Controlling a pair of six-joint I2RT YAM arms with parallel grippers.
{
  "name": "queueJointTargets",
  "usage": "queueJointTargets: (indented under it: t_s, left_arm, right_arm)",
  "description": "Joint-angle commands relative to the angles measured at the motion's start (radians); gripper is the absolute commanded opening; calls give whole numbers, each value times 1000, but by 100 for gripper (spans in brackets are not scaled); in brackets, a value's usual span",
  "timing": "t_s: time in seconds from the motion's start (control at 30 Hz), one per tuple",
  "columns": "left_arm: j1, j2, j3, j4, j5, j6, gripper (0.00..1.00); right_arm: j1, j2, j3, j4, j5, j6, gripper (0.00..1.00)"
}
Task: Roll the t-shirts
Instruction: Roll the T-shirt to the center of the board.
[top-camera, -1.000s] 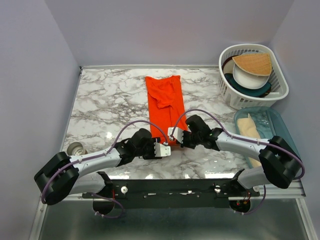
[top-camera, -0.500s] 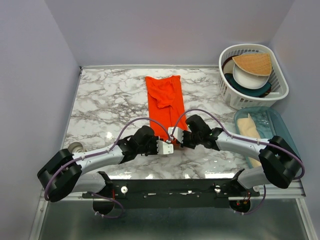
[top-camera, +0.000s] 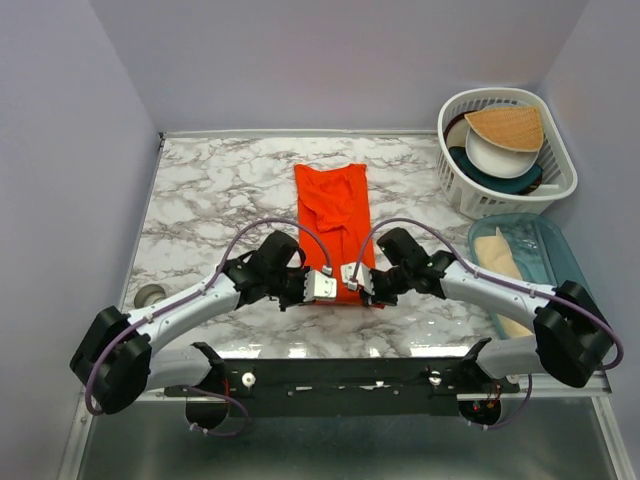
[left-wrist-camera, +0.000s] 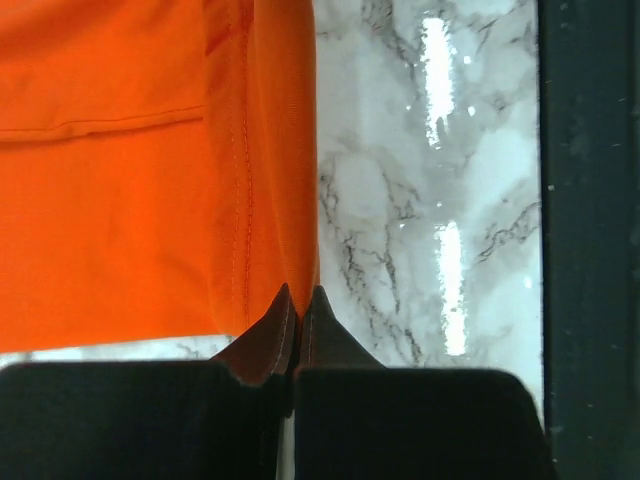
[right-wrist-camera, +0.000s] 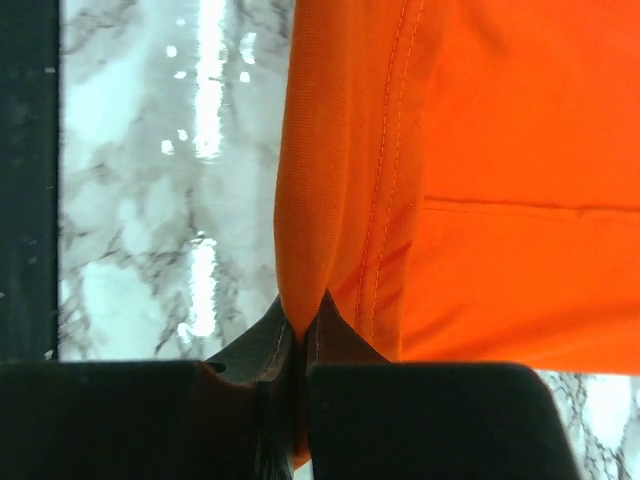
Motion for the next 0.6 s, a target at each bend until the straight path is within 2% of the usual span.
queueJointTargets:
  t_s: [0.0,0.1,0.27,0.3,0.4,0.57]
  left_arm:
    - [61,98,95,-291,227,38,0]
    - [102,135,126,-292,270,30,0]
    - [147,283,234,-489,336,170,0]
    - [158,335,267,-514,333,228,0]
    - [178,423,335,-558,316,269,0]
    - [233,553,459,-672,319,360,0]
  right_arm:
    - [-35,35,90,-260,-197,-101,9]
    - [-74,87,149,-343,-251,-130,8]
    - [-133,265,270,-533,-325,-261,9]
    - [-140,290,288,-599,-336,-291,8]
    - [-158,383,356,-700,-345,-375,8]
    - [-193,488,454,-774,-337,-435,8]
